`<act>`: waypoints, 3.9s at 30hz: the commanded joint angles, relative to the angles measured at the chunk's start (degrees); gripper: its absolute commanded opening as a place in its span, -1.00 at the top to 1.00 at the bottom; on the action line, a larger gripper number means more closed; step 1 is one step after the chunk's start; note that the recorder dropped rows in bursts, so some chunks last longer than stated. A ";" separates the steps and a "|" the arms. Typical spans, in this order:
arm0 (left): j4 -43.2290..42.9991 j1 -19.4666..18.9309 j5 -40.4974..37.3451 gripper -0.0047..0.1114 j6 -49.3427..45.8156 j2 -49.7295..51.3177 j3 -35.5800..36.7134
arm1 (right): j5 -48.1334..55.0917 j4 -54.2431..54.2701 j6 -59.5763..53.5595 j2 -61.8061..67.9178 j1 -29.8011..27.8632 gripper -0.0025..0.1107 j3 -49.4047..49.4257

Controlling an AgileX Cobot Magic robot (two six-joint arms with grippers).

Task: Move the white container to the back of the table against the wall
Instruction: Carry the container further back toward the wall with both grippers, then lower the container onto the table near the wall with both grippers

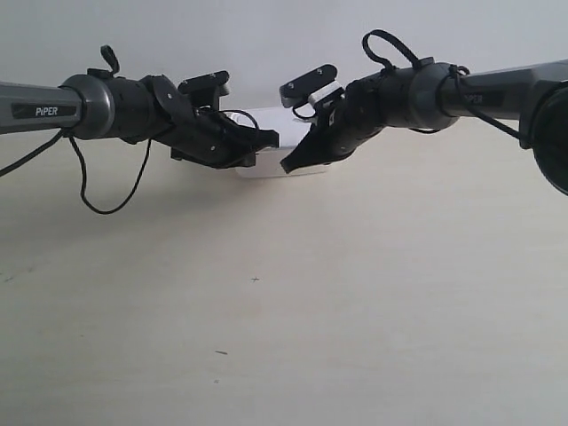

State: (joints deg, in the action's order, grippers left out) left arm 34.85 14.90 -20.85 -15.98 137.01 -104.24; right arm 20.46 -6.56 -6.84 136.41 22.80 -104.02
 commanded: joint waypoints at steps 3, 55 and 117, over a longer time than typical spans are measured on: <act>0.26 -0.29 0.52 0.92 -0.29 0.19 -0.42 | 0.75 0.75 -0.02 2.52 -0.23 0.96 -3.12; 5.77 -3.30 -1.90 0.92 -3.53 5.64 -8.42 | -3.90 1.81 -1.06 7.52 -0.23 0.96 -8.37; 6.85 -4.74 -10.79 0.92 -10.84 4.49 -10.94 | -4.21 0.49 -1.06 7.70 -1.87 0.96 -8.37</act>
State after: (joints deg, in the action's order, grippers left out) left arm 42.76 10.35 -31.54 -26.55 144.08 -117.09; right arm 15.48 -4.65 -7.70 144.91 21.22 -112.02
